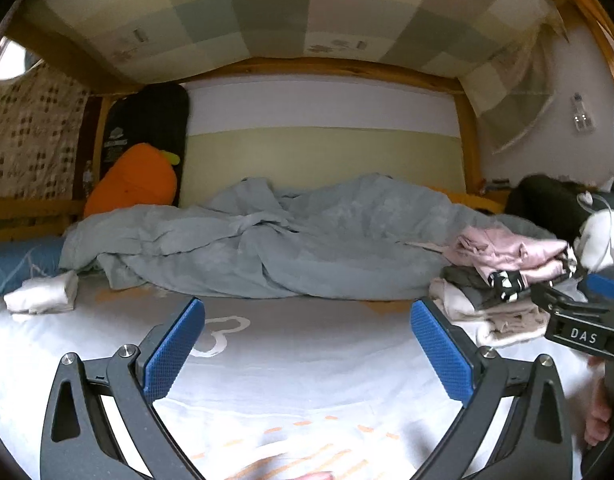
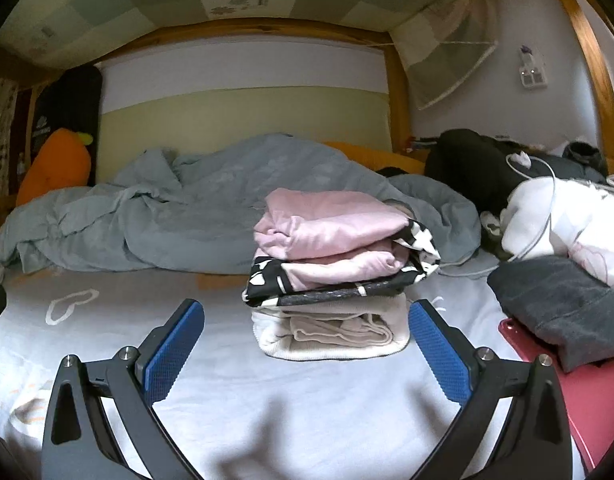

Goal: Fold small clothes

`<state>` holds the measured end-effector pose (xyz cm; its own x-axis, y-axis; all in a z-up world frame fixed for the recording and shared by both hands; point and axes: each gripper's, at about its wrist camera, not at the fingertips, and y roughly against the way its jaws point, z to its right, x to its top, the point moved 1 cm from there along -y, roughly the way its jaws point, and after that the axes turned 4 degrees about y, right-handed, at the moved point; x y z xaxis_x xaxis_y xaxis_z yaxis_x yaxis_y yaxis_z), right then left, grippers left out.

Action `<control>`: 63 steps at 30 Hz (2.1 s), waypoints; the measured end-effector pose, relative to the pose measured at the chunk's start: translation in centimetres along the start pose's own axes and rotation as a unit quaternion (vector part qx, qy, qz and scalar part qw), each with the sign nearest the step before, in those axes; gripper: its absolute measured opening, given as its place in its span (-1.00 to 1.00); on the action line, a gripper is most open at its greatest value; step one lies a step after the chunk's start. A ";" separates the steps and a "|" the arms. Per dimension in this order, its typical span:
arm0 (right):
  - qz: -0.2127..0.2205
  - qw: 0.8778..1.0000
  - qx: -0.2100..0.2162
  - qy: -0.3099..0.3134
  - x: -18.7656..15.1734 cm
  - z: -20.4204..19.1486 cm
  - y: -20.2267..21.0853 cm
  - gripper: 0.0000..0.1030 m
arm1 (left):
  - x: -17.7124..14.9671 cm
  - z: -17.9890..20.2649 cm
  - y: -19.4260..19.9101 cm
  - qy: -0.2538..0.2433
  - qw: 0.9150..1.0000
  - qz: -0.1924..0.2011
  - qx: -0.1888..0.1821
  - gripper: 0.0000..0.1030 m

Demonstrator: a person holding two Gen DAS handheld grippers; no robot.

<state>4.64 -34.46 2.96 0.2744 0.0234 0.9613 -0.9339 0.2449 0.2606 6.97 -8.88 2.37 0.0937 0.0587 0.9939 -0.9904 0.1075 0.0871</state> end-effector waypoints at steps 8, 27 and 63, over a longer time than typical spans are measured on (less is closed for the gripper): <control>0.001 1.000 -0.009 -0.010 0.1 0.3 0.1 0.99 | 0.0 1.4 1.0 -0.038 0.999 0.027 0.016 0.99; 0.010 1.000 -0.018 0.009 0.1 -0.6 0.6 0.99 | 0.0 0.7 0.5 -0.025 0.999 0.013 0.018 0.99; -0.005 0.999 -0.030 0.013 0.0 -0.8 0.2 0.99 | -0.1 -0.2 0.0 -0.016 1.000 -0.003 0.014 0.99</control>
<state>4.66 -33.68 2.92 0.2908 0.0465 0.9557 -0.9158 0.3028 0.2639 6.99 -8.73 2.27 0.0965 0.0258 0.9950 -0.9923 0.0799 0.0942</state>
